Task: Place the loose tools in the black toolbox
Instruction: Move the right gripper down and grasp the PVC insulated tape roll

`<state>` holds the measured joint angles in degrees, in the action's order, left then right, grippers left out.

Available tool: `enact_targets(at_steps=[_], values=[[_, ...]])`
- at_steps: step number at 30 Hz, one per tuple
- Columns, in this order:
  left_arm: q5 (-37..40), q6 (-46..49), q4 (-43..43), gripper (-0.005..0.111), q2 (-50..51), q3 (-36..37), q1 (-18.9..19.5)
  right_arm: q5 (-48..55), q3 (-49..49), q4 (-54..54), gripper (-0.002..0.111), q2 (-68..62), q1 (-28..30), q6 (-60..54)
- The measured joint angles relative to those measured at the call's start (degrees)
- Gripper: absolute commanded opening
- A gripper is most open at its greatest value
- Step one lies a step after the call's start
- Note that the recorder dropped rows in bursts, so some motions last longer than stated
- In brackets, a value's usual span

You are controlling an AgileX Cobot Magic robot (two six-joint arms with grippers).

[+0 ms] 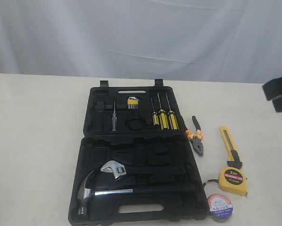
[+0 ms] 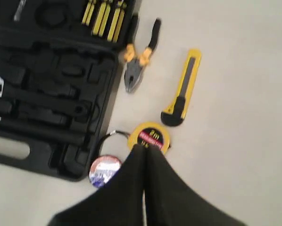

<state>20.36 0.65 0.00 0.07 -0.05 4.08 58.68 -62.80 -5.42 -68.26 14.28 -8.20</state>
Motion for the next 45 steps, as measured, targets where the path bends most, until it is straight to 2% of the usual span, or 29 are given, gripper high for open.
enact_targets(at_steps=[5,7,9,11,12,13,15,21,24,31,37,42,45], values=[[0.00,0.00,0.00,0.000,0.00,0.00,0.00,6.52,-0.02,-2.75,0.000,-6.59,-0.67,-4.57],[0.00,0.00,0.00,0.000,0.00,0.00,0.00,7.53,0.65,-2.78,0.004,-8.07,-2.01,-5.97],[0.00,0.00,0.00,0.000,0.00,0.00,0.00,7.91,1.86,-3.09,0.016,-9.13,-4.15,-7.62],[0.00,0.00,0.00,0.000,0.00,0.00,0.00,7.72,3.27,-3.07,0.033,-9.79,-6.47,-8.52],[0.00,0.00,0.00,0.000,0.00,0.00,0.00,7.13,4.18,-2.90,0.048,-9.87,-7.63,-8.76],[0.00,0.00,0.00,0.000,0.00,0.00,0.00,5.18,5.91,-2.15,0.052,-10.04,-9.55,-8.92],[0.00,0.00,0.00,0.000,0.00,0.00,0.00,1.73,8.97,0.25,0.053,-10.04,-11.37,-7.64],[0.00,0.00,0.00,0.000,0.00,0.00,0.00,-6.68,16.85,3.84,0.053,-13.74,-11.94,1.02],[0.00,0.00,0.00,0.000,0.00,0.00,0.00,-7.69,17.48,5.97,0.053,-18.45,-12.05,5.80],[0.00,0.00,0.00,0.000,0.00,0.00,0.00,-13.52,17.48,6.40,0.053,-25.99,-15.72,8.79],[0.00,0.00,0.00,0.000,0.00,0.00,0.00,-17.36,17.48,6.40,0.053,-29.73,-16.34,9.96],[0.00,0.00,0.00,0.000,0.00,0.00,0.00,-17.36,17.48,6.56,0.069,-30.21,-16.48,9.96],[0.00,0.00,0.00,0.000,0.00,0.00,0.00,-17.47,17.48,6.71,0.072,-30.43,-16.48,9.96]])
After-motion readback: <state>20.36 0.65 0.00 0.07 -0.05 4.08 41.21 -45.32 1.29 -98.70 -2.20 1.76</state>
